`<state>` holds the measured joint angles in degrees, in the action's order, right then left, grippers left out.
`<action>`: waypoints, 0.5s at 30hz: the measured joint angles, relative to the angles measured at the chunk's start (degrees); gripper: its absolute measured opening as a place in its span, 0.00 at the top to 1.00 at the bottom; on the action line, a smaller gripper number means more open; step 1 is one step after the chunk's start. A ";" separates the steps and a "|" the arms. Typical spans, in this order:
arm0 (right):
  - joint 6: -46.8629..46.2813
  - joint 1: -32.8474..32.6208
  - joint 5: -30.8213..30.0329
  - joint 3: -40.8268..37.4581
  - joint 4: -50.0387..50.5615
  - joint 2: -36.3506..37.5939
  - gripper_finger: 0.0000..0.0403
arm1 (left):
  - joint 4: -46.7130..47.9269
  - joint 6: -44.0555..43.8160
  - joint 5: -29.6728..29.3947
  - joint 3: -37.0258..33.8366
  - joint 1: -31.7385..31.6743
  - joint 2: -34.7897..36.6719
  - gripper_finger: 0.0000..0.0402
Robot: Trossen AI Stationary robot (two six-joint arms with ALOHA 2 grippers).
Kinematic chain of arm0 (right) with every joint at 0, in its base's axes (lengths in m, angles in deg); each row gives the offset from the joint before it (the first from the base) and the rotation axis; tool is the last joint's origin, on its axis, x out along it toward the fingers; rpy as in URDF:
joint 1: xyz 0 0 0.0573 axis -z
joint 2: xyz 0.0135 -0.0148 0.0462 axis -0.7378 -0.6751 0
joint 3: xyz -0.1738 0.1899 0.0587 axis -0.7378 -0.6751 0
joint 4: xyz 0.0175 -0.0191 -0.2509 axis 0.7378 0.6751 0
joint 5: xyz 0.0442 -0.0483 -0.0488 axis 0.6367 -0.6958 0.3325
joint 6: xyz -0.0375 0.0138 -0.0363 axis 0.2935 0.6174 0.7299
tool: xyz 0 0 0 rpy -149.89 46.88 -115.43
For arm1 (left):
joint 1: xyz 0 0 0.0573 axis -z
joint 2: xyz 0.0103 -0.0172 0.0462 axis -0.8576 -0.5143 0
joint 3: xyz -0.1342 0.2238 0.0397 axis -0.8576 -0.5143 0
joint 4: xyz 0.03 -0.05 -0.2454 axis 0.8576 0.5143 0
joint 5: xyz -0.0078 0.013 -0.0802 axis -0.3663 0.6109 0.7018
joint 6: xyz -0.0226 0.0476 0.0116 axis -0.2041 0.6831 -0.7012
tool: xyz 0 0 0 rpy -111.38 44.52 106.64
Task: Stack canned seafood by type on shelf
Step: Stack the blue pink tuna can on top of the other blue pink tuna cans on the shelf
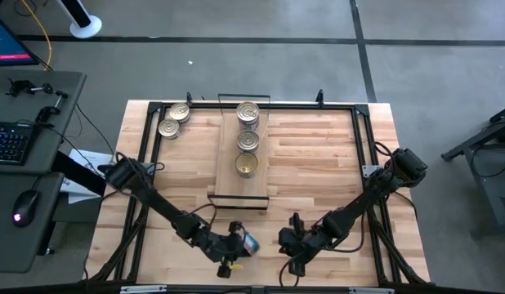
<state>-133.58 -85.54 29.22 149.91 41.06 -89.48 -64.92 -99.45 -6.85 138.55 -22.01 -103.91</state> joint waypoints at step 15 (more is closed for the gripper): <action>4.75 2.00 0.16 4.37 -8.16 -0.11 1.00 | 20.23 -2.79 6.05 4.17 0.06 7.16 1.00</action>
<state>-128.82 -83.54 29.37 154.28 32.90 -89.59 -44.69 -102.24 -0.80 142.72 -21.95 -96.75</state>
